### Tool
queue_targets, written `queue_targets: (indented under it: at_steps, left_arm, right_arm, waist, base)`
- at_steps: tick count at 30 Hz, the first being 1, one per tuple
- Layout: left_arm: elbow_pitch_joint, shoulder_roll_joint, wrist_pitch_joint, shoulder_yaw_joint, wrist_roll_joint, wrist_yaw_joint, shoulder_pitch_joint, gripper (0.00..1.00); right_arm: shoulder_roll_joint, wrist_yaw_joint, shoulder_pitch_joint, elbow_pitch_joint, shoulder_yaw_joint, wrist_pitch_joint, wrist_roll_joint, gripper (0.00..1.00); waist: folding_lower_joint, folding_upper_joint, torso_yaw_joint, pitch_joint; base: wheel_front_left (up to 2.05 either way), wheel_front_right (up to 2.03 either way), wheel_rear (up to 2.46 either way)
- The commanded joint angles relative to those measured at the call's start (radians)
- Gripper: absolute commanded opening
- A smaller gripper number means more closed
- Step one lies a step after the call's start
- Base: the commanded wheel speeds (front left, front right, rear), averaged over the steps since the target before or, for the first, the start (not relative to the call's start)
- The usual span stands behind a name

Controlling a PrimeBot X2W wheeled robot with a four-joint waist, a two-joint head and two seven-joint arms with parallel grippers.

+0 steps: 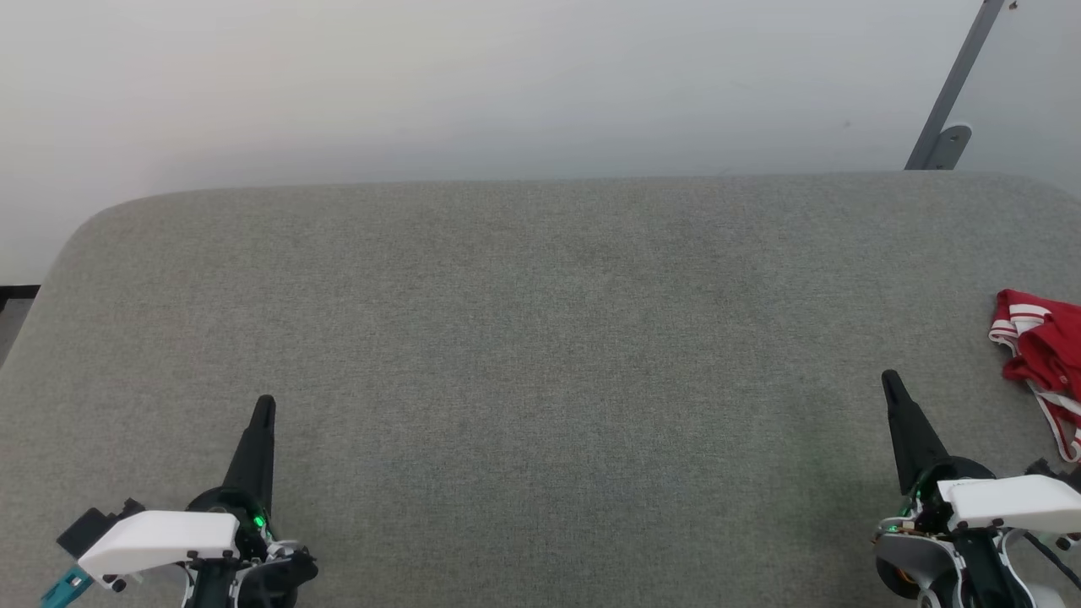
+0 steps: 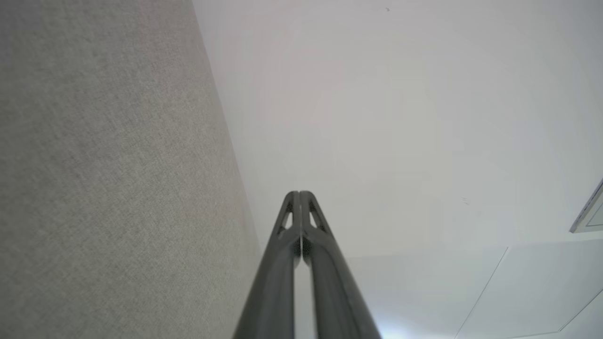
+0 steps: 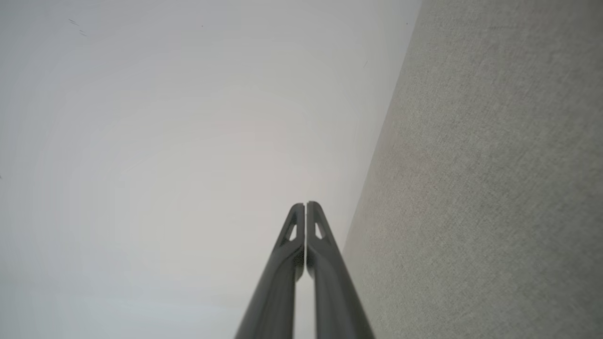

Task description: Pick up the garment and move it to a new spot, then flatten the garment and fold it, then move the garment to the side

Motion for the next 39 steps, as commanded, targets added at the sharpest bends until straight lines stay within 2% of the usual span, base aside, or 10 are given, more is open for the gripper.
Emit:
queue_targets:
  at_steps: [1, 12, 39]
  left_arm:
    - [0.000, 0.000, 0.007, 0.004, -0.018, 0.000, -0.023, 0.00]
    - [0.009, -0.004, 0.029, 0.009, -0.088, 0.000, -0.034, 0.00]
    - [0.008, -0.008, 0.031, 0.014, -0.078, 0.000, -0.033, 0.00]
  right_arm:
    - [0.006, 0.000, -0.015, 0.004, -0.006, 0.006, 0.020, 0.00]
    - [0.020, 0.000, -0.020, 0.010, -0.011, 0.022, 0.077, 0.00]
    - [0.019, 0.000, -0.017, 0.010, -0.010, 0.020, 0.074, 0.00]
  waist:
    - [-0.0001, 0.0000, 0.000, 0.000]
    - [-0.0001, 0.0000, 0.003, -0.001]
    - [-0.0001, 0.0000, 0.003, -0.001]
  base:
    - [0.00, 0.00, 0.00]
    - [0.00, 0.00, 0.00]
    - [0.00, 0.00, 0.00]
